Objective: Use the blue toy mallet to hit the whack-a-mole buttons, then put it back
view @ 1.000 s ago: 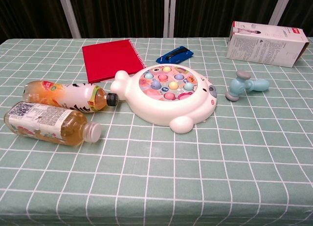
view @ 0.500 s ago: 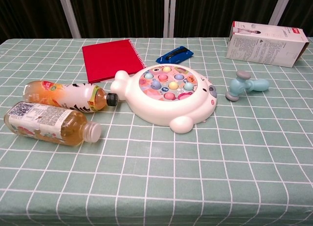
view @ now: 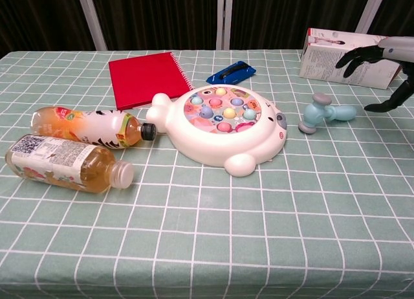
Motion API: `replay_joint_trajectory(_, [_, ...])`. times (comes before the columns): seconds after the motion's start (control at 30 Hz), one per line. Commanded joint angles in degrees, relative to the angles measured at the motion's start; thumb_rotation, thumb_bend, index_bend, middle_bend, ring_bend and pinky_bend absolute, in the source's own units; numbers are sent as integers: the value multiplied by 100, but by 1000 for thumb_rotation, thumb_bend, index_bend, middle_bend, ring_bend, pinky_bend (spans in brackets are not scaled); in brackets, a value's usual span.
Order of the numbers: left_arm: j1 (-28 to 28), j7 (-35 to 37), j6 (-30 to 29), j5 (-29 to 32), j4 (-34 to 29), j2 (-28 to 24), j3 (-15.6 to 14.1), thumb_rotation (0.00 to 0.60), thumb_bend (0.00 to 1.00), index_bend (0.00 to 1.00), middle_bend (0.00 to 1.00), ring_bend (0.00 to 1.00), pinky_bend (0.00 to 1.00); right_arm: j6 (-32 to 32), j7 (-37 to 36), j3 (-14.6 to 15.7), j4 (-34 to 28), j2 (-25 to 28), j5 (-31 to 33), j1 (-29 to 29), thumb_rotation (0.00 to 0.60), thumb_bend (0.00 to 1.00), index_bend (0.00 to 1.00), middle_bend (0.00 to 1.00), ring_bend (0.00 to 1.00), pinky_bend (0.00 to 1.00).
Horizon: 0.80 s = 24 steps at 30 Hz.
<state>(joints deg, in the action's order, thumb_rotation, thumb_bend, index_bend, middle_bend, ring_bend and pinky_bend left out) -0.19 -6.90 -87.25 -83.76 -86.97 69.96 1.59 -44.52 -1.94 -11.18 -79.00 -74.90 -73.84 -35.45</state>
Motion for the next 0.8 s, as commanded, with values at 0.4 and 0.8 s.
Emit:
replay_joint_trajectory(0.4, [-51, 90, 113, 63, 120, 48, 18, 600, 33, 171, 63, 0, 0, 304, -632, 188, 1222, -922, -269, -495, 600, 193, 334, 337, 151, 197])
replay_joint_trajectory(0.8, [-40, 87, 74, 74, 120, 25, 32, 600, 33, 161, 63, 0, 0, 97, -1312, 385, 1875, -1296, -652, -567, 600, 226, 422, 409, 231, 326])
